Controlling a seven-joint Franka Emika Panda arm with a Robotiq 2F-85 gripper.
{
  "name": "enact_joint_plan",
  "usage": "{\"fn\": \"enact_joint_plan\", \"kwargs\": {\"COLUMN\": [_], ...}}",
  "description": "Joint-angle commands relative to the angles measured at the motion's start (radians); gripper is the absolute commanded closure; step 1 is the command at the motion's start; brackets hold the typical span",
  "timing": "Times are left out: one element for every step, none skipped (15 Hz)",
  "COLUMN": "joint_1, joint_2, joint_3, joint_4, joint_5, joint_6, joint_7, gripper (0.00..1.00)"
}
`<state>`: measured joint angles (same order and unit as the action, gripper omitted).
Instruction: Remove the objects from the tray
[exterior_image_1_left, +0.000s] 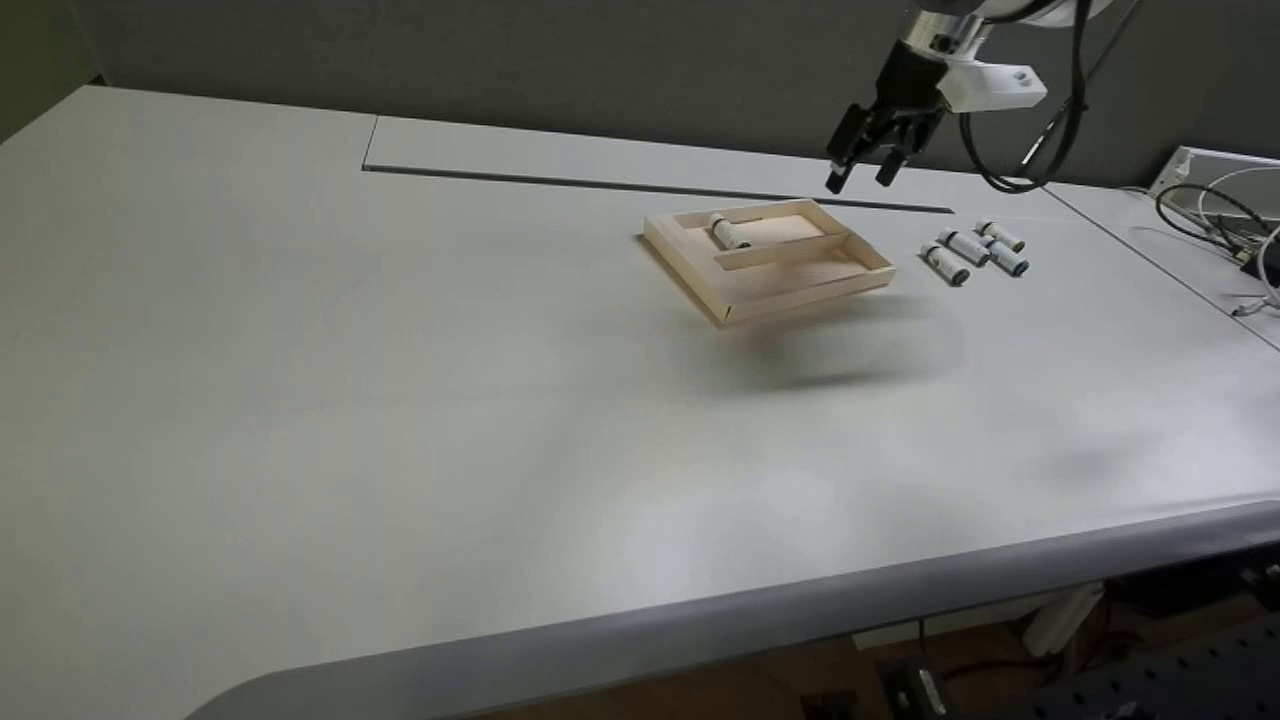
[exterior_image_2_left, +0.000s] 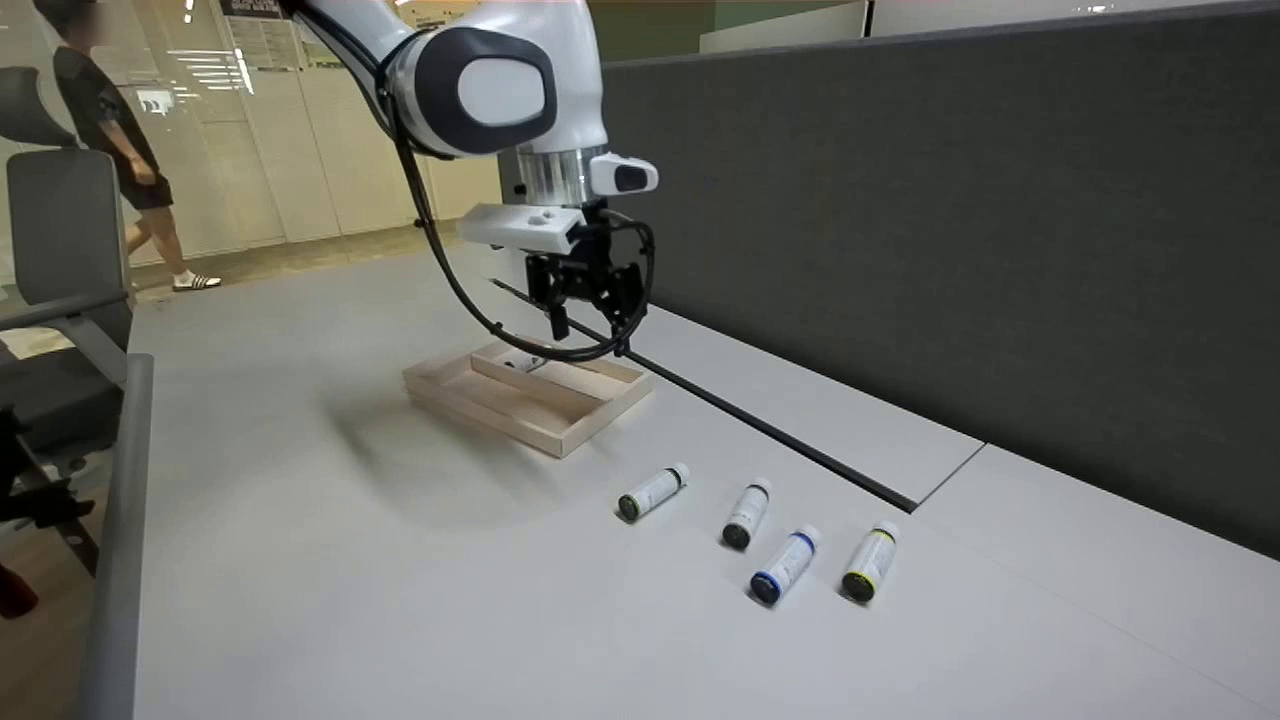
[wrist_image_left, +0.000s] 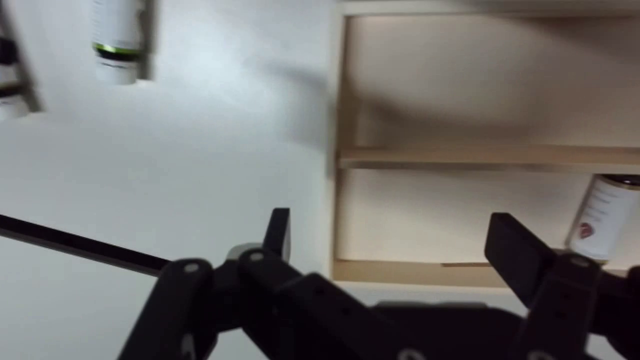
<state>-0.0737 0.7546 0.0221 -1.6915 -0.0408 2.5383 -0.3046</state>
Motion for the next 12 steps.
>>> {"fn": "enact_joint_plan", "kwargs": {"joint_1": [0.042, 0.053, 0.064, 0.073, 0.083, 0.089, 0.096, 0.104, 0.105, 0.106, 0.105, 0.103], "joint_2": [0.06, 0.077, 0.098, 0.114, 0.132, 0.15, 0.166, 0.181, 0.193, 0.202, 0.21, 0.218], "joint_3": [0.052, 0.065, 0.075, 0.083, 0.087, 0.09, 0.089, 0.084, 0.084, 0.084, 0.085, 0.086], "joint_4": [0.058, 0.073, 0.092, 0.108, 0.124, 0.141, 0.158, 0.172, 0.185, 0.197, 0.207, 0.218], "joint_5": [0.001, 0.004, 0.004, 0.003, 0.001, -0.001, -0.003, -0.009, -0.01, -0.009, -0.008, -0.007], "joint_6": [-0.033, -0.042, -0.053, -0.059, -0.065, -0.071, -0.076, -0.081, -0.085, -0.086, -0.089, -0.094], "joint_7": [0.025, 0.023, 0.021, 0.019, 0.019, 0.018, 0.02, 0.022, 0.021, 0.02, 0.019, 0.017], "gripper": [0.0, 0.0, 0.0, 0.0, 0.0, 0.0, 0.0, 0.25, 0.25, 0.31, 0.4, 0.47]}}
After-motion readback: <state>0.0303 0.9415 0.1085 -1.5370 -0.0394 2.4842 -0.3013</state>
